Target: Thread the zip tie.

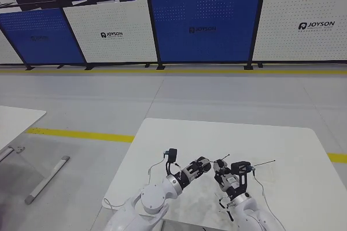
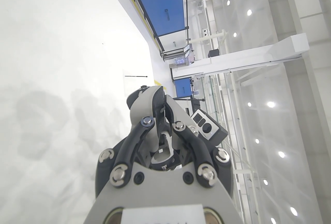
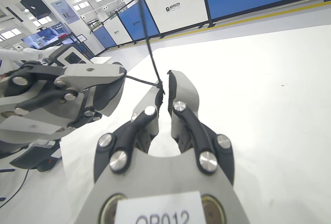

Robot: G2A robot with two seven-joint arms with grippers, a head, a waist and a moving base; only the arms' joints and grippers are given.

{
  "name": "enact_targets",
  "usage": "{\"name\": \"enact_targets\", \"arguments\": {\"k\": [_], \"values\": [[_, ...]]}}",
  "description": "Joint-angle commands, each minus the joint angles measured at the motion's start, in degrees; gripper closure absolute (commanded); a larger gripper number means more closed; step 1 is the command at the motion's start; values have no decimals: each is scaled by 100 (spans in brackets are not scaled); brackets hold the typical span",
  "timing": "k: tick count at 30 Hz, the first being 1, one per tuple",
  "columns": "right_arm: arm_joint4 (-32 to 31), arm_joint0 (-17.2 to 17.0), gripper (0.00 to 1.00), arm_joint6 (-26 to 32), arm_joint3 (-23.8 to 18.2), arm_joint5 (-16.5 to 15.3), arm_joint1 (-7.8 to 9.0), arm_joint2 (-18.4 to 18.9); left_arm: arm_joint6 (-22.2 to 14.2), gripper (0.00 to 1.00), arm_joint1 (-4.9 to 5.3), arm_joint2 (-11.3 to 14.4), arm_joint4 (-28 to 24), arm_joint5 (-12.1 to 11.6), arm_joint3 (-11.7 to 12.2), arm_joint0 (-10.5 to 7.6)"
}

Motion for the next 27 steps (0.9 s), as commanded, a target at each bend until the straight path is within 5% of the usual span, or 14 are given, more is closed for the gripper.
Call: {"name": "enact_targets", "arguments": {"k": [1,27], "values": [[-9,1,100,-7,3,6,-2,-2,2,100,0,-1,-4,-6,2,1],[1,113,100,78,179,19,-45,-44,-128,100,21,-110,-165,-381,-80,89]]}}
